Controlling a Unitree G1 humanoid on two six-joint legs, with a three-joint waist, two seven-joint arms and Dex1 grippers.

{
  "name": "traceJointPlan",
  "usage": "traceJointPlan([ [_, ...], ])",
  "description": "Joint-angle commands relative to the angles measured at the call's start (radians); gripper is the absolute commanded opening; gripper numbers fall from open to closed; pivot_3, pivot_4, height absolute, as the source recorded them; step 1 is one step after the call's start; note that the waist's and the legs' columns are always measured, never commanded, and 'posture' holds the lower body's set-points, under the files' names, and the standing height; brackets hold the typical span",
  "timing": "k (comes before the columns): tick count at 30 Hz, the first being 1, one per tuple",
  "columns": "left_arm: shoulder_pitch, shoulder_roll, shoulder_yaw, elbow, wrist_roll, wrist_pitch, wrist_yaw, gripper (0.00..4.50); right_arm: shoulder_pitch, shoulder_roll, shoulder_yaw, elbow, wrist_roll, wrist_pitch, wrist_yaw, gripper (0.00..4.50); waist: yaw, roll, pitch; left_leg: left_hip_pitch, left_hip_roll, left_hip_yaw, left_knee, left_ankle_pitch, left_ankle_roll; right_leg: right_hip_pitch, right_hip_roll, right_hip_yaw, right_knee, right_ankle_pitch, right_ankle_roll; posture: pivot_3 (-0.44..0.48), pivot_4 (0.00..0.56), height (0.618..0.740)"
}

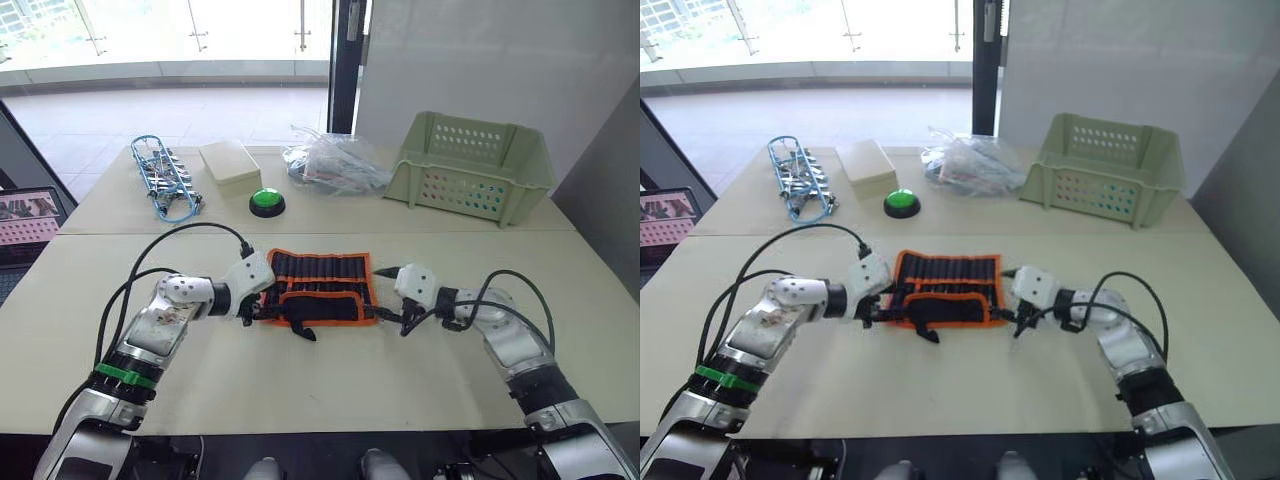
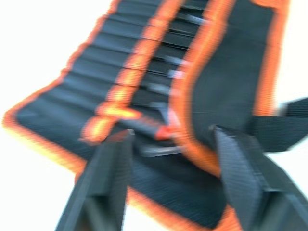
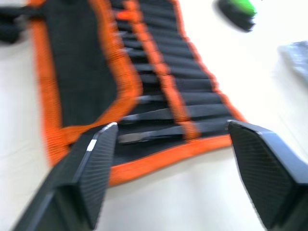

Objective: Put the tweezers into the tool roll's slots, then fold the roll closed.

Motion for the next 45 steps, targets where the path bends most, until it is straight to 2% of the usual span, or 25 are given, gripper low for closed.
traceJointPlan([
  [1, 0.005, -0.04, 0.155, -0.114, -0.159, 0.051, 0.02, 3.88, -0.002, 0.05, -0.106, -0.117, 0.154, 0.11, -0.027, 4.5, 0.0, 0.0, 0.0, 0.0, 0.0, 0.0, 0.0, 0.0, 0.0, 0.0, 0.0, 0.0, 0.0, 0.0, 0.0, 0.0, 0.15, 0.74],
  [4, 0.049, -0.075, 0.211, -0.17, -0.22, 0.091, 0.047, 3.88, 0.03, 0.091, -0.11, -0.204, 0.213, 0.211, -0.025, 4.5, 0.0, 0.0, 0.0, 0.0, 0.0, 0.0, 0.0, 0.0, 0.0, 0.0, 0.0, 0.0, 0.001, 0.0, 0.0, 0.0, 0.15, 0.74],
  [5, 0.074, -0.084, 0.211, -0.194, -0.23, 0.097, 0.051, 3.63, 0.041, 0.106, -0.095, -0.224, 0.201, 0.228, -0.042, 4.5, -0.001, 0.0, 0.0, 0.0, 0.0, 0.0, 0.0, 0.0, 0.0, 0.0, 0.0, 0.0, 0.001, 0.0, 0.0, 0.0, 0.15, 0.74],
  [10, 0.151, -0.118, 0.139, -0.227, -0.191, 0.086, 0.077, 2.01, 0.08, 0.213, -0.041, -0.277, 0.133, 0.271, -0.166, 2.99, 0.0, 0.0, 0.0, 0.0, 0.0, 0.0, 0.0, 0.0, 0.0, -0.001, 0.0, 0.0, 0.001, 0.0, 0.0, 0.0, 0.15, 0.74],
  [16, 0.154, -0.151, 0.079, -0.182, -0.165, 0.052, 0.072, 0.05, 0.126, 0.264, 0.044, -0.291, 0.064, 0.296, -0.202, 0.96, 0.006, 0.0, 0.0, 0.0, -0.001, 0.0, 0.0, 0.0, 0.0, 0.0, -0.001, 0.0, 0.001, 0.0, 0.0, 0.0, 0.15, 0.74],
  [19, 0.138, -0.169, 0.056, -0.147, -0.139, 0.038, 0.083, 0.0, 0.127, 0.282, 0.065, -0.275, 0.035, 0.303, -0.227, 0.02, 0.004, 0.0, 0.0, 0.0, -0.001, 0.0, 0.0, 0.0, 0.0, -0.001, -0.001, 0.0, 0.001, 0.0, 0.0, 0.0, 0.15, 0.74],
  [28, 0.065, -0.272, -0.013, 0.077, -0.034, -0.037, 0.159, 0.0, 0.116, 0.315, 0.118, -0.161, -0.065, 0.284, -0.275, 0.02, 0.003, 0.0, 0.0, 0.0, -0.001, 0.0, 0.0, 0.0, 0.0, 0.0, 0.0, 0.0, 0.001, 0.0, 0.0, 0.0, 0.15, 0.74],
  [31, 0.078, -0.275, -0.047, 0.142, 0.029, -0.026, 0.191, 0.0, 0.129, 0.309, 0.095, -0.106, -0.083, 0.289, -0.305, 0.02, 0.005, 0.001, -0.001, 0.001, -0.001, 0.0, 0.0, 0.0, 0.0, 0.001, 0.0, 0.0, 0.001, 0.0, 0.0, 0.0, 0.15, 0.74],
  [34, 0.095, -0.229, -0.043, 0.191, 0.071, -0.004, 0.213, 0.0, 0.136, 0.293, 0.018, -0.074, -0.063, 0.333, -0.357, 0.02, 0.006, 0.001, -0.002, 0.005, -0.001, 0.0, 0.0, 0.0, 0.0, 0.005, -0.001, 0.0, 0.0, 0.0, 0.0, 0.0, 0.15, 0.74],
  [38, 0.116, -0.212, 0.001, 0.189, 0.033, -0.021, 0.199, 0.0, 0.153, 0.253, 0.001, -0.076, -0.069, 0.359, -0.353, 0.02, 0.006, 0.002, -0.003, 0.02, -0.001, 0.0, -0.001, 0.0, 0.0, 0.022, 0.0, 0.0, -0.002, -0.001, 0.001, 0.0, 0.15, 0.74],
  [45, 0.114, -0.272, 0.062, 0.106, -0.049, -0.112, 0.19, 0.0, 0.138, 0.266, -0.025, -0.133, -0.03, 0.358, -0.343, 0.02, 0.002, 0.002, -0.003, 0.02, 0.0, 0.0, -0.001, 0.0, 0.0, 0.021, 0.0, 0.0, -0.001, -0.001, 0.001, 0.0, 0.15, 0.74],
])
